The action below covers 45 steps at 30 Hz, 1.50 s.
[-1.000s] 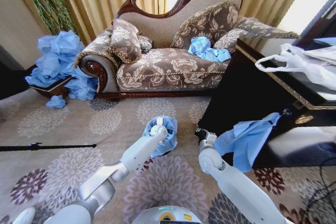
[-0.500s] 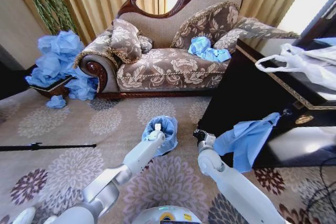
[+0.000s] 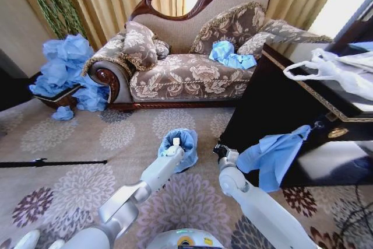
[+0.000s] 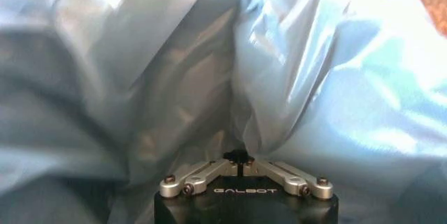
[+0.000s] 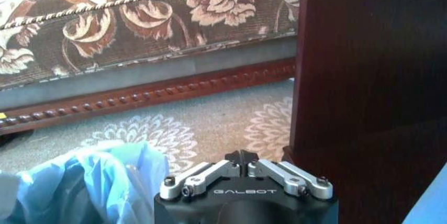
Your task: Place a garbage bag over the trash bin.
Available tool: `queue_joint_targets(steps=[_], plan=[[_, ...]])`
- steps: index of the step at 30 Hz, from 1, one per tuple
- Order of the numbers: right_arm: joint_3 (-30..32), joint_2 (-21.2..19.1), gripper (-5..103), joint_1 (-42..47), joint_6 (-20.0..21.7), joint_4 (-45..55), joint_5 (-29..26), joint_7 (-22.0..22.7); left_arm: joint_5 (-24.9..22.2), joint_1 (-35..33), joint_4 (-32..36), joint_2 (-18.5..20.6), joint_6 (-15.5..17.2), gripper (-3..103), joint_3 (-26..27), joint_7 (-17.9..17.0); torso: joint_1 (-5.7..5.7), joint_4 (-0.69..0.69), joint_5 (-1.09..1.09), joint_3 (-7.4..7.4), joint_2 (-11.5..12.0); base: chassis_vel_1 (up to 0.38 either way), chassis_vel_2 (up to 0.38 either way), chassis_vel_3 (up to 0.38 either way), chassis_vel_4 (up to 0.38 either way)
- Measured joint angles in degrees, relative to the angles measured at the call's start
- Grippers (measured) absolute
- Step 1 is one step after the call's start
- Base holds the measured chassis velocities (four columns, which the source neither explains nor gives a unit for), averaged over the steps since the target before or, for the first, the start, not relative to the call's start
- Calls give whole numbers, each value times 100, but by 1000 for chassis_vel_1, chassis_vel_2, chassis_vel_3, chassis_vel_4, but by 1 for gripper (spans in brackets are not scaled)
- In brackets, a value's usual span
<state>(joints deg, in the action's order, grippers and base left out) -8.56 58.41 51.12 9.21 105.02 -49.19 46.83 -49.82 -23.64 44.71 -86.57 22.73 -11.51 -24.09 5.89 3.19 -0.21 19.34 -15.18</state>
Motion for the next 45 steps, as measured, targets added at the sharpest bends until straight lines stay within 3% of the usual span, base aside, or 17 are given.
queue_joint_targets(steps=[5,10,11,13,17,20,22,25,35,45], plan=[[-192,101,0,-193,-1,-123,-3,3,219,106,-84,13,-69,0,119,331,0,-3,0,0,0,0,0,0,0],[-497,270,0,-591,-1,-360,-49,-26,350,88,-182,82,154,0,358,322,-1,1,-1,0,0,0,0,0,0],[-602,332,0,-737,-4,-449,-63,-85,436,64,-259,125,206,0,480,286,0,-9,2,0,0,0,0,0,0],[-643,348,0,-777,-11,-467,-70,-111,486,65,-327,128,221,0,538,284,-1,-9,2,-1,0,0,0,0,0],[-665,368,0,-795,-25,-501,-77,-140,494,22,-419,152,316,0,587,284,-1,3,0,-1,0,0,0,0,0],[-669,394,0,-813,-32,-526,-76,-154,474,-33,-451,180,327,0,592,354,0,2,-1,0,0,0,0,0,0],[-688,426,0,-858,-43,-576,-71,-173,463,-109,-348,255,336,0,588,528,-1,-6,0,0,0,0,0,0,0],[-716,455,0,-916,-49,-631,-67,-184,446,-163,-195,276,426,0,575,663,0,-4,-1,0,0,0,0,0,0],[-740,491,0,-976,-57,-704,-63,-198,273,-182,321,326,635,0,435,583,-1,-4,1,0,0,0,0,0,0],[-741,494,0,-940,-119,-717,-34,-245,103,-15,414,236,1336,0,356,586,-1,-1,1,-1,1,0,0,0,0]])
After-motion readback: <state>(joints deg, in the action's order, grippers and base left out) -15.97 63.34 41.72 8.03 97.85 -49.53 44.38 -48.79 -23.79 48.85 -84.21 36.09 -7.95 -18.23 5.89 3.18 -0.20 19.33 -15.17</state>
